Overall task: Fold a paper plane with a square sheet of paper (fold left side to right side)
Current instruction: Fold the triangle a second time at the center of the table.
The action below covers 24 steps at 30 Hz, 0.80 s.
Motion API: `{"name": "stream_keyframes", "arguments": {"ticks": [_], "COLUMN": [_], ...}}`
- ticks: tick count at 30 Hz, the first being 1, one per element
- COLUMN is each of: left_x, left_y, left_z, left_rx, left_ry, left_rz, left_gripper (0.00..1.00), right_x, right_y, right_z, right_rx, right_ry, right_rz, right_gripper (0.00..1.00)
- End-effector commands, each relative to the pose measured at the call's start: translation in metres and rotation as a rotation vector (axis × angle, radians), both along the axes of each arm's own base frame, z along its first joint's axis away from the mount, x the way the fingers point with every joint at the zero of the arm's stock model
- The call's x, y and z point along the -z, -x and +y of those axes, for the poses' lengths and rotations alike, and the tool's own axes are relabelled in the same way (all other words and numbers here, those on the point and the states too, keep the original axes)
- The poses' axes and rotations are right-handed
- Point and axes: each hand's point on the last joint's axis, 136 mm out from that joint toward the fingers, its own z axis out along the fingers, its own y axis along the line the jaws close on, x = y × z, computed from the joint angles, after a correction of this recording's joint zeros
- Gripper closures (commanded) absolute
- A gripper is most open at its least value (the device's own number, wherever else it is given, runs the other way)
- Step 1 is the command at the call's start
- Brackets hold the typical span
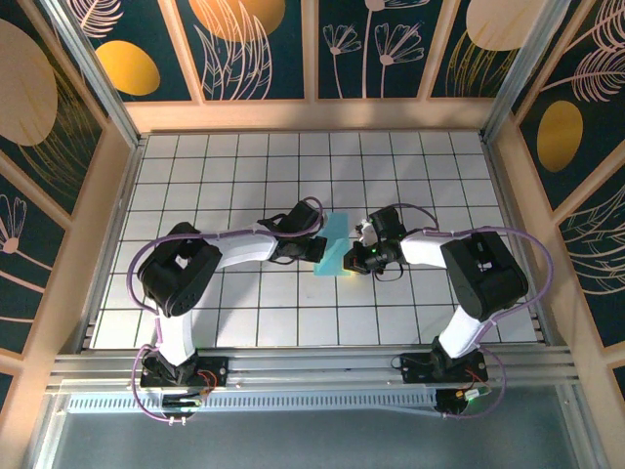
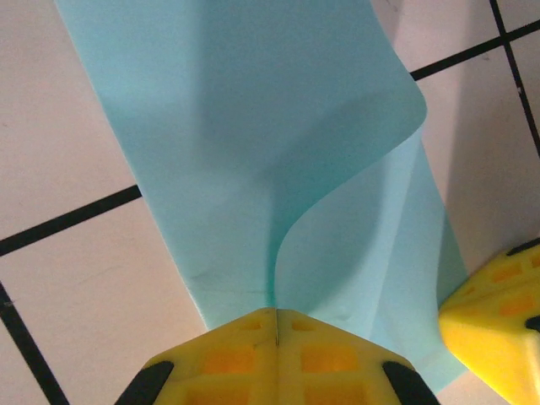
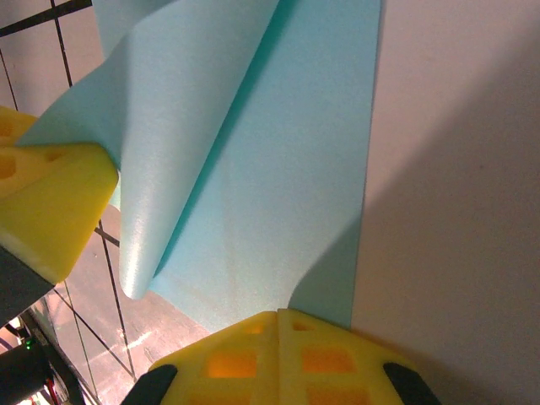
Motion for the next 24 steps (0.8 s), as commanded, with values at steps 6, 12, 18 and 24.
{"name": "stream_keyframes", "arguments": {"ticks": [6,12,18,24], "left_x": [0.0051,0.006,0.0079,0.0064], "left_y": [-0.0078,-0.0092,-0.0101,-0.0122], "left_z": [0.0038,0.0032,0.0066,0.0052], "left_rx": [0.004,0.007,-0.005,-0.005], "left_ry": [-0.044,-0.047,-0.06,-0.056], "left_rz": [-0.011,-0.017,-0.022,-0.031], "left_gripper": [1.0,1.0,1.0,1.0], "right_x": [0.0298,0.031,0.0317,0.0333], "right_y": [0.0214,0.0218,0.0225,0.0231], "right_z": [-0.0166,-0.0164,-0.0168,-0.0169], "right_rx": [-0.008,-0.01,-0.01,-0.013], "right_ry": [0.118,0.119,0.121,0.124], "right_rz": [0.091,0.097,0.1,0.102], "right_gripper": [1.0,1.0,1.0,1.0]}}
